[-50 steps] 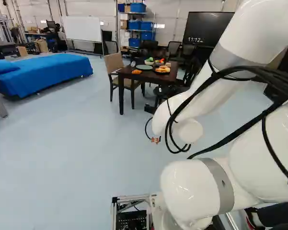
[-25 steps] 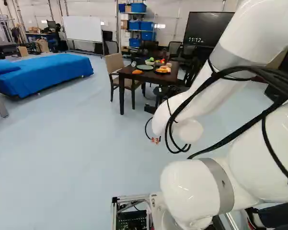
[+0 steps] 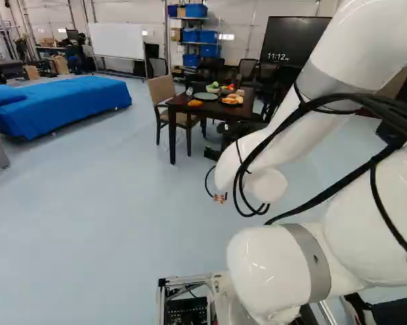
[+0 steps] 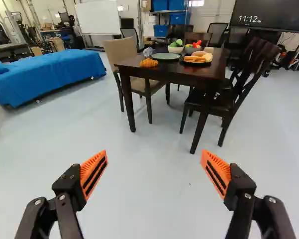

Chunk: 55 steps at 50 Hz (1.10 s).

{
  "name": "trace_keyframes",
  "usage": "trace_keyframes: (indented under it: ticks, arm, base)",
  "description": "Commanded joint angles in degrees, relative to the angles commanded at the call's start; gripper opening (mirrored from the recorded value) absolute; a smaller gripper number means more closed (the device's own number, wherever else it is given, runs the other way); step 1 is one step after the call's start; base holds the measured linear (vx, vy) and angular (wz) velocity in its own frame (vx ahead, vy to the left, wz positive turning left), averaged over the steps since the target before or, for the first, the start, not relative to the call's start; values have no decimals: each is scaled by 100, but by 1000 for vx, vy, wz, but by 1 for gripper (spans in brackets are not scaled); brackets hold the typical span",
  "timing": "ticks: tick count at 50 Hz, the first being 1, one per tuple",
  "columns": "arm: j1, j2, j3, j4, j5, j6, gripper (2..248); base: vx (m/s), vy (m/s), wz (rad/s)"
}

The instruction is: Move the croissant to the empty plate

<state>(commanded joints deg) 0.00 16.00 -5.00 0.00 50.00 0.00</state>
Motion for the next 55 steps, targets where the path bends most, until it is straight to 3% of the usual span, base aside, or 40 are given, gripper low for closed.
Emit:
trace_keyframes:
  ticks: [55]
  arm:
    - [0, 0, 0, 0, 0, 0, 247]
  base:
    - [130, 9, -6]
